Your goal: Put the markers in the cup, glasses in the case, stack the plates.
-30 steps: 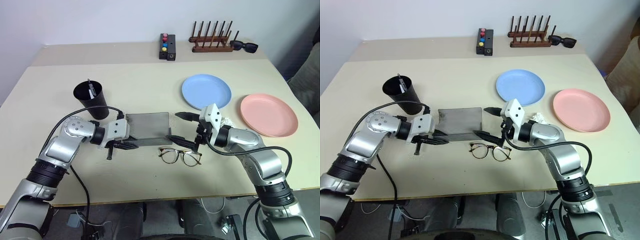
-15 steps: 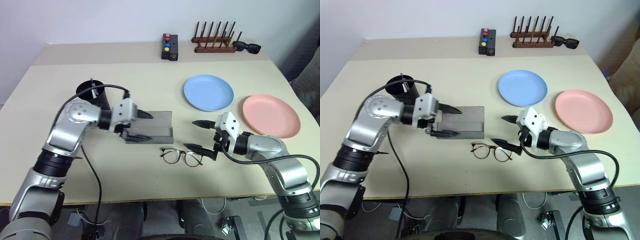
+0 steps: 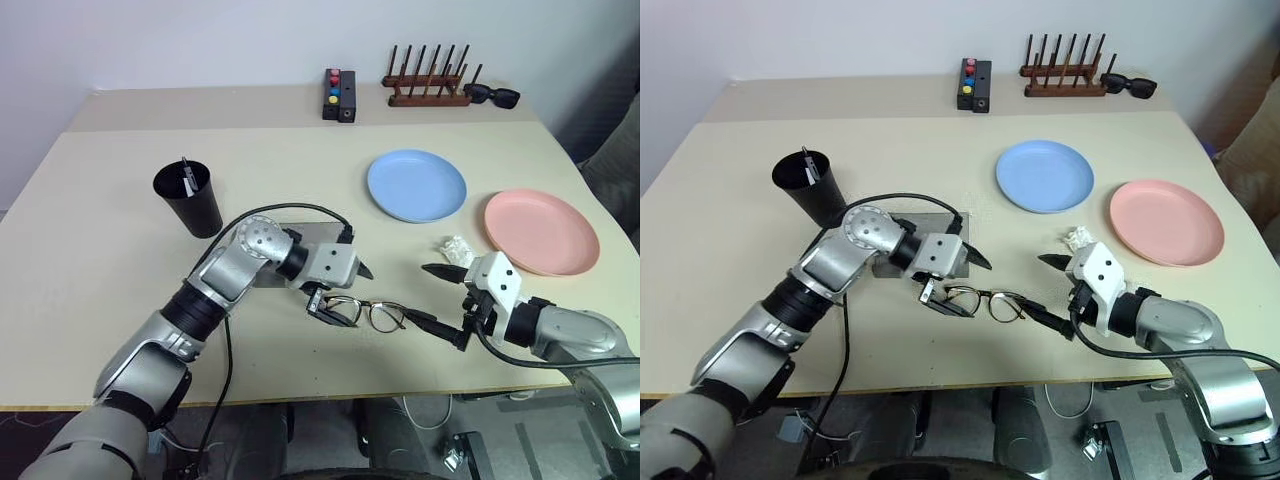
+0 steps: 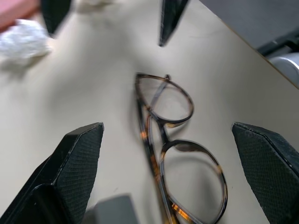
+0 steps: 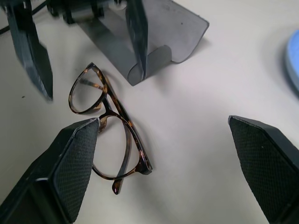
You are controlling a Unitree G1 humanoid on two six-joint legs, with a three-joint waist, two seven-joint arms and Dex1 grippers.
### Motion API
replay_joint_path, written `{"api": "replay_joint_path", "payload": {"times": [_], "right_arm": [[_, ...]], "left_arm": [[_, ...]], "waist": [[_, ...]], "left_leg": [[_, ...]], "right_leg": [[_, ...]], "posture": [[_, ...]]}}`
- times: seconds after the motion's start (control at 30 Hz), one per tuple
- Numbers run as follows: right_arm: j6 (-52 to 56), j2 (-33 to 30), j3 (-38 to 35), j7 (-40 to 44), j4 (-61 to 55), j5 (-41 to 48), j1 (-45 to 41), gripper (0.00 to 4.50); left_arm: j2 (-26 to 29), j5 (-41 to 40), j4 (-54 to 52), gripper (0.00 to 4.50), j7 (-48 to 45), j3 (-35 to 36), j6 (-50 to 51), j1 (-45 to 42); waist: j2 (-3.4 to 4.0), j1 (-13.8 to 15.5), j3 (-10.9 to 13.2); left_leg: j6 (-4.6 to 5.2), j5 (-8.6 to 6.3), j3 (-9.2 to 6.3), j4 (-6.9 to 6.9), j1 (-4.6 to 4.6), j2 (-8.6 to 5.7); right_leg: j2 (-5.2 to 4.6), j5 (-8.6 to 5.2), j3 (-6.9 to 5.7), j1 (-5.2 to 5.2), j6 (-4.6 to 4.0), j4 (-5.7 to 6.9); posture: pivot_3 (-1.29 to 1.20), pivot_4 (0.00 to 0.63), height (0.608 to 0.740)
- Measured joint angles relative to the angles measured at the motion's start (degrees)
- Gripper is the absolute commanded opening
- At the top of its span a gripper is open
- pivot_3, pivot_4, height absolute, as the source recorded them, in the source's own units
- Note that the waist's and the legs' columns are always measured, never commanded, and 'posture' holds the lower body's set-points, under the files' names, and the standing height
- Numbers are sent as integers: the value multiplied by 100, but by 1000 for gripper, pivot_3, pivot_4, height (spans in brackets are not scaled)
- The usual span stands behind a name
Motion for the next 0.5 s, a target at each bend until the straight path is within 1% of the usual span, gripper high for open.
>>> {"api": "replay_joint_path", "payload": {"times": [0.07,0.1,0.17,0.27,0.4,0.5], "right_arm": [[2,23,-4,-73,-46,2,50,4500],[3,23,-7,-115,-47,1,72,4500],[3,24,-7,-169,-50,1,79,4500],[2,24,-7,-218,-50,2,82,4500],[-4,24,5,-229,-46,1,41,4500],[-12,23,19,-215,-12,-1,-24,4500]], "left_arm": [[-73,96,132,4471,1,-55,-81,-39],[-114,138,195,4239,-2,-101,-90,-42],[-177,196,286,3619,-25,-177,-86,-40],[-228,202,313,2157,-58,-179,-42,-38],[-302,190,314,86,-33,-158,114,-11],[-340,188,284,29,13,-130,214,-9]], "waist": [[0,-6,0],[0,-5,0],[0,-2,0],[0,-1,0],[0,-1,0],[1,0,0]], "left_leg": [[1,-1,0,0,3,0],[3,-2,0,0,4,0],[4,-2,0,1,4,0],[5,-3,0,1,4,0],[6,-3,0,1,5,0],[9,-6,-1,1,13,0]], "right_leg": [[0,-1,0,2,1,0],[0,-1,0,4,1,0],[0,-1,0,4,1,0],[0,-2,0,6,1,-1],[0,-2,0,7,2,-1],[0,-4,-1,17,4,-3]], "posture": [[0,150,739],[0,150,739],[0,150,739],[0,150,739],[0,150,739],[0,150,739]]}}
